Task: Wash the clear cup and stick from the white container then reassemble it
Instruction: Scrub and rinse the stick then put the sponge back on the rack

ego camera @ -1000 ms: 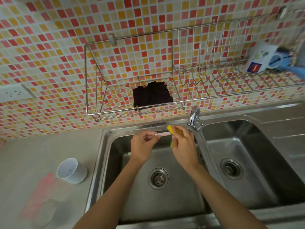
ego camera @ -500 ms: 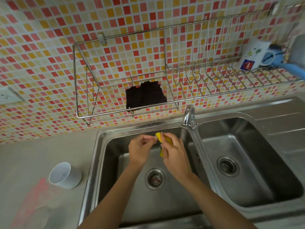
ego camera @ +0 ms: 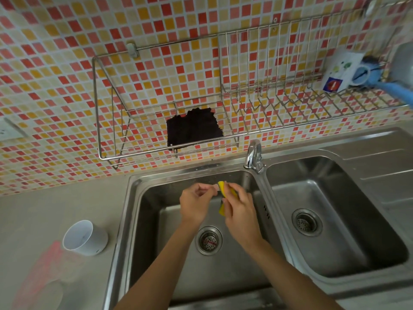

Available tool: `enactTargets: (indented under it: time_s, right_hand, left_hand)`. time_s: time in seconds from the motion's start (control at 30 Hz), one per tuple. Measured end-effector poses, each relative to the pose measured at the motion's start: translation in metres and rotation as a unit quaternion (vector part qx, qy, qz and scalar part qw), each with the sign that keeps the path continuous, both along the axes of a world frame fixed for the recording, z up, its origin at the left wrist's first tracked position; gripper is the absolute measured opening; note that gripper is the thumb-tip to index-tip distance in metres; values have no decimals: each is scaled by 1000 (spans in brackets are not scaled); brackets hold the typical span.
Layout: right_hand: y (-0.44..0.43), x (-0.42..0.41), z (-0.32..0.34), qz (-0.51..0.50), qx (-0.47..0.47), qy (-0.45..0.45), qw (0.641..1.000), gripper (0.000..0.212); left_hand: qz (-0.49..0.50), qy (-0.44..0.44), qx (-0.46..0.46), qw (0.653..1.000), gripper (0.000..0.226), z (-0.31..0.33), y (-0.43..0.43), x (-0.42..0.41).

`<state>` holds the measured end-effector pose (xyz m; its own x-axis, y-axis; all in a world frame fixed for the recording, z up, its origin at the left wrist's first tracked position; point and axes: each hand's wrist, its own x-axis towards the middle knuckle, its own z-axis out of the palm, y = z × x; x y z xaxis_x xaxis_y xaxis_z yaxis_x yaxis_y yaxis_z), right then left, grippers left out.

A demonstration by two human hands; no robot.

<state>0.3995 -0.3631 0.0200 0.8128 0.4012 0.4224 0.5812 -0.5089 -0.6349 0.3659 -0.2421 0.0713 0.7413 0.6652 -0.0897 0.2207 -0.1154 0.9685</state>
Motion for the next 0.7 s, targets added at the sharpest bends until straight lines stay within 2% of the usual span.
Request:
enactTargets:
  time_s: [0.07,0.17,0.23,0.33,0.4,0.47,0.6,0.63,0.7]
  right_hand:
    - [-3,-1,-1,7,-1,-14,1000,51]
    - [-8,11,-11,-47,-7,23,999,52]
    - [-6,14,-11,-37,-42,-1,998,52]
    - [-2,20,-4,-11,-77,-63,995,39]
    - [-3,30,1,0,-104,-96,990,33]
    - [-5,40,2,21,-140,-130,981,31]
    - [-8,48,3,70,-168,-170,968,30]
    - [-8,50,4,76,-167,-164,969,29]
    - [-8,53,5,75,-141,-107,981,32]
  left_hand:
    - [0,-2,-3,1000,9,-1,3,-1]
    - [-4,7,7,1000,12,1,2,-5]
    - [-15,22,18,999,14,3,2,-6]
    - [-28,54,30,998,16,3,8,-8]
    - [-61,78,79,992,17,2,11,-12]
    - [-121,98,176,972,10,3,15,-16]
    - [-206,62,332,919,20,3,22,-21]
    - [-203,51,344,915,16,3,22,-21]
    - [-174,47,312,933,11,4,21,-21]
